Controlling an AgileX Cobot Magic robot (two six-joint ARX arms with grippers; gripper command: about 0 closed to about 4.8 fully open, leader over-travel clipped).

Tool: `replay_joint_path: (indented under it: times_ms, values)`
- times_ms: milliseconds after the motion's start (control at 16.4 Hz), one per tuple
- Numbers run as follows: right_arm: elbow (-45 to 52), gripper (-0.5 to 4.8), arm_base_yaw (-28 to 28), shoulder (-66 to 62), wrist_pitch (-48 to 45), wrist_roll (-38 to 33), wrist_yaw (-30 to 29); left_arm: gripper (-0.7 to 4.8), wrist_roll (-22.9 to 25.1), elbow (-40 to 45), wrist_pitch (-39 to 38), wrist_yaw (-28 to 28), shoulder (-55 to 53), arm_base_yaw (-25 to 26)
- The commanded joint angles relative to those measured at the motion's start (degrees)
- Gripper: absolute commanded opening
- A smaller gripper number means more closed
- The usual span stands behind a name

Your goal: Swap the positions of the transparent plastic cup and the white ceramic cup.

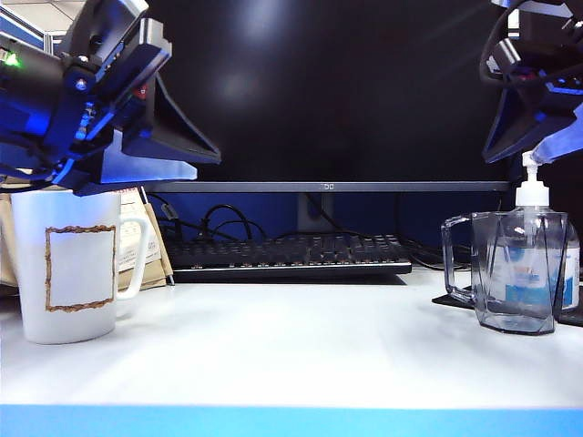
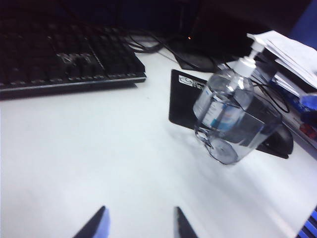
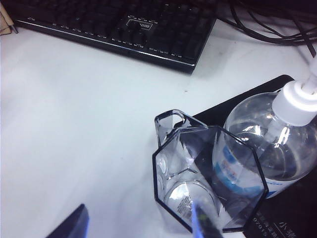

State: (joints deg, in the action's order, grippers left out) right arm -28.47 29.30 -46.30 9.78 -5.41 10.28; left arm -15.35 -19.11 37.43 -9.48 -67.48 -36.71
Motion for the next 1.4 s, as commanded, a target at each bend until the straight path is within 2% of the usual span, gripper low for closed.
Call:
replay_joint_path:
  times_ms: [61, 243, 548, 669, 1156, 1278, 1400]
  values:
    - [-0.3, 2.74, 0.1, 0.2, -1.1, 0.1, -0.1, 1.74, -0.5, -0.2, -1.3, 2.2, -0.2, -0.4]
    - [-0.3, 2.74, 0.1, 0.2, -1.0, 0.1, -0.2, 1.74, 1.7, -0.2, -4.7, 7.8, -0.2, -0.3]
    - [-0.3, 2.74, 0.1, 0.2, -1.0, 0.1, -0.3, 1.74, 5.8, -0.2, -5.3, 14.2, -0.8, -0.1]
    - [-0.3, 2.74, 0.1, 0.2, -1.0, 0.1, -0.4, 1.74, 6.4, -0.2, -5.2, 16.8, -2.3, 1.7]
    - [-0.3, 2.74, 0.1, 0.2, -0.6, 0.1, -0.4, 1.74, 7.2, -0.2, -4.2, 16.7, -4.2, 11.4]
    - [-0.3, 2.74, 0.1, 0.2, -0.6, 0.1, -0.3, 1.74, 6.9, -0.2, -4.8, 14.0, -4.2, 13.7]
    - [-0.3, 2.74, 0.1, 0.2, -0.6, 0.1, -0.4, 1.74, 5.2, -0.2, -5.7, 8.5, -4.2, 14.2]
